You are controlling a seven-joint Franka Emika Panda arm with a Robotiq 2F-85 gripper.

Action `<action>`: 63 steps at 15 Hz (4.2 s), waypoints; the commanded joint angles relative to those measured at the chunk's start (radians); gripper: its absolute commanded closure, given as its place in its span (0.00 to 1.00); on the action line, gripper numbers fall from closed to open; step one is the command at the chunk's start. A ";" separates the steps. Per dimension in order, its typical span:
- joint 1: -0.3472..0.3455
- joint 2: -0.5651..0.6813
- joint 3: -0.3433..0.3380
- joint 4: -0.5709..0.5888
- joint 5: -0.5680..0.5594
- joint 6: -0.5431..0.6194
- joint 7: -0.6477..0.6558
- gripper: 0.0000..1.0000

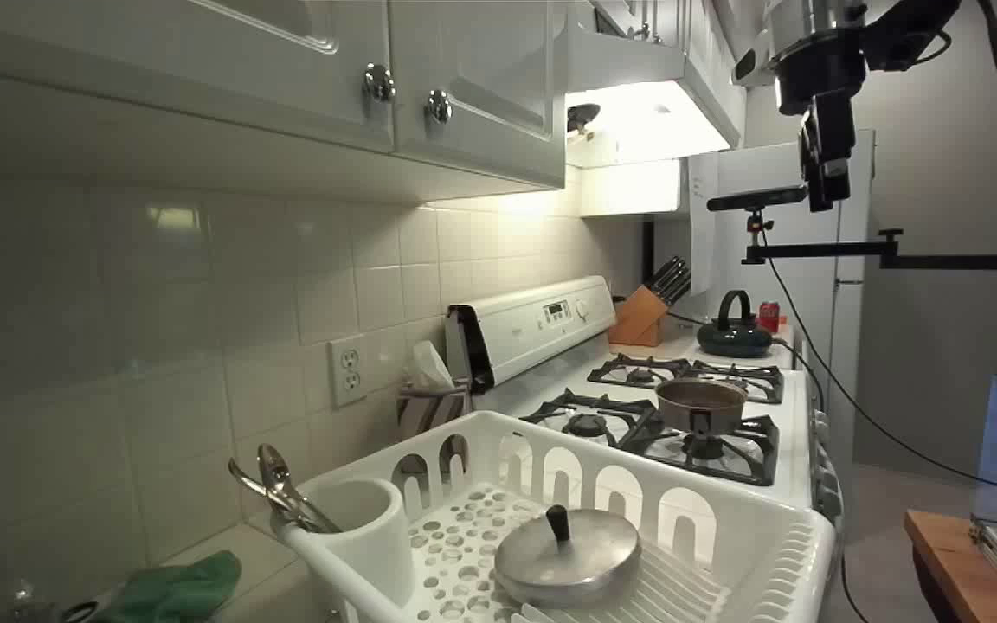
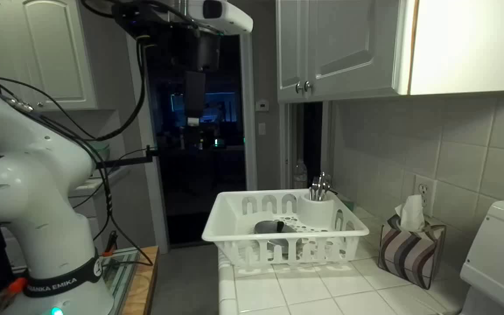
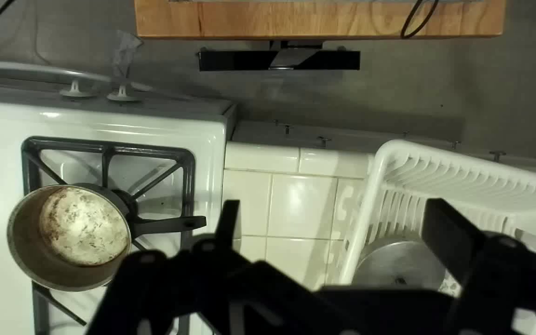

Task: Take the fork off of the dish rack

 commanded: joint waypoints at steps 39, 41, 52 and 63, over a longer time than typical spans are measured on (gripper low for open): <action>0.262 0.653 0.295 0.103 -0.005 0.913 -0.142 0.00; 0.261 0.664 0.296 0.114 -0.006 0.912 -0.142 0.00; 0.269 0.858 0.315 0.187 -0.006 1.254 -0.038 0.00; 0.345 1.105 0.305 0.396 -0.034 1.350 0.115 0.00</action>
